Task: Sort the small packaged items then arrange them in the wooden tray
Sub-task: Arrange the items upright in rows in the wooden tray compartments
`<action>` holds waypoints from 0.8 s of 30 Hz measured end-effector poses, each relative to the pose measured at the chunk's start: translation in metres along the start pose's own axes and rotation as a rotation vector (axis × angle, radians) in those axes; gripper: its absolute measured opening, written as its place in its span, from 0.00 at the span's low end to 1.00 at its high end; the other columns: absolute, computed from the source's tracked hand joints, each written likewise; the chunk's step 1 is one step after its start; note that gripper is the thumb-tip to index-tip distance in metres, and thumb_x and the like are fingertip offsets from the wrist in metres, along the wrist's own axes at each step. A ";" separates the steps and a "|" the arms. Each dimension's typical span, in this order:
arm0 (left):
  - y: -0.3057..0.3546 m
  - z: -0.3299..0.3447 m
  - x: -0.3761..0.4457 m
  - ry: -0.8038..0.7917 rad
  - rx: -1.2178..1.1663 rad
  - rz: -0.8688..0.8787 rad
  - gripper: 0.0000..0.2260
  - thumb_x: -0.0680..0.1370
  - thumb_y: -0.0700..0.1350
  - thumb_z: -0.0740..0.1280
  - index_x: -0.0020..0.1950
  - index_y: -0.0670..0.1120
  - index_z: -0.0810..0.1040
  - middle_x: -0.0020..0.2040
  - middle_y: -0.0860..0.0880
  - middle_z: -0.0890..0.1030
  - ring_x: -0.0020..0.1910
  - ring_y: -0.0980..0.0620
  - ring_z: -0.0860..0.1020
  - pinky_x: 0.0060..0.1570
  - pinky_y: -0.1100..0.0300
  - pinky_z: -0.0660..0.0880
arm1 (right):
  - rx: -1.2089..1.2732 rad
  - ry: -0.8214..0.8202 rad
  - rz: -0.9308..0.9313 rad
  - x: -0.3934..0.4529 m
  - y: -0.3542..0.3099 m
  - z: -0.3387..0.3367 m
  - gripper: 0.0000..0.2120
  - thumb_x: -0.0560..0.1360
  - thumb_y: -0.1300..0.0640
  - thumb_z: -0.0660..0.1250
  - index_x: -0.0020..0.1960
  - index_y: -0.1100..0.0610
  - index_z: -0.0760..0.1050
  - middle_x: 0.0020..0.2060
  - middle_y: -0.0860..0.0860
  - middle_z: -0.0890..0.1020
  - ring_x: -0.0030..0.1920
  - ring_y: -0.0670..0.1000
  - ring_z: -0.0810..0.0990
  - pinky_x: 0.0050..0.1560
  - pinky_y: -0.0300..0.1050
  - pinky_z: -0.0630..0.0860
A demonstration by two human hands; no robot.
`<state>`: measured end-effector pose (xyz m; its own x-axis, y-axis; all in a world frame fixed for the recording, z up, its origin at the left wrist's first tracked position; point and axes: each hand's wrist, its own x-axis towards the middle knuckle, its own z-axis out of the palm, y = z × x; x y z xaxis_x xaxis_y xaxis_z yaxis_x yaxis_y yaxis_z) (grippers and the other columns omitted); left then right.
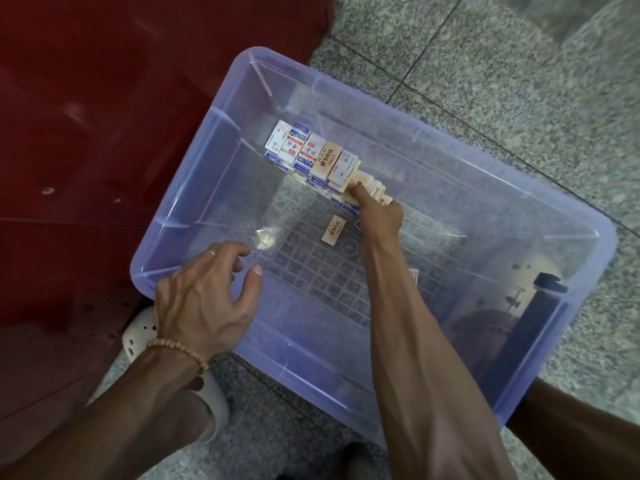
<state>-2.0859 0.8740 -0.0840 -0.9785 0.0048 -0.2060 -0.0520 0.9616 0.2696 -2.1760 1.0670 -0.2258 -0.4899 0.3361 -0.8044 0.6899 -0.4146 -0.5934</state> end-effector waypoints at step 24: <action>0.008 -0.023 -0.002 -0.005 -0.286 -0.022 0.09 0.79 0.48 0.65 0.58 0.47 0.77 0.45 0.53 0.78 0.44 0.50 0.79 0.48 0.55 0.75 | 0.263 -0.413 0.070 -0.123 -0.047 -0.076 0.09 0.69 0.59 0.67 0.49 0.56 0.79 0.38 0.53 0.84 0.35 0.51 0.79 0.34 0.42 0.70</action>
<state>-2.0887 0.8756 -0.0602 -0.9755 -0.0134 -0.2197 -0.1285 0.8449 0.5192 -2.1073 1.1096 -0.0972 -0.6545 -0.0414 -0.7549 0.5965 -0.6417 -0.4820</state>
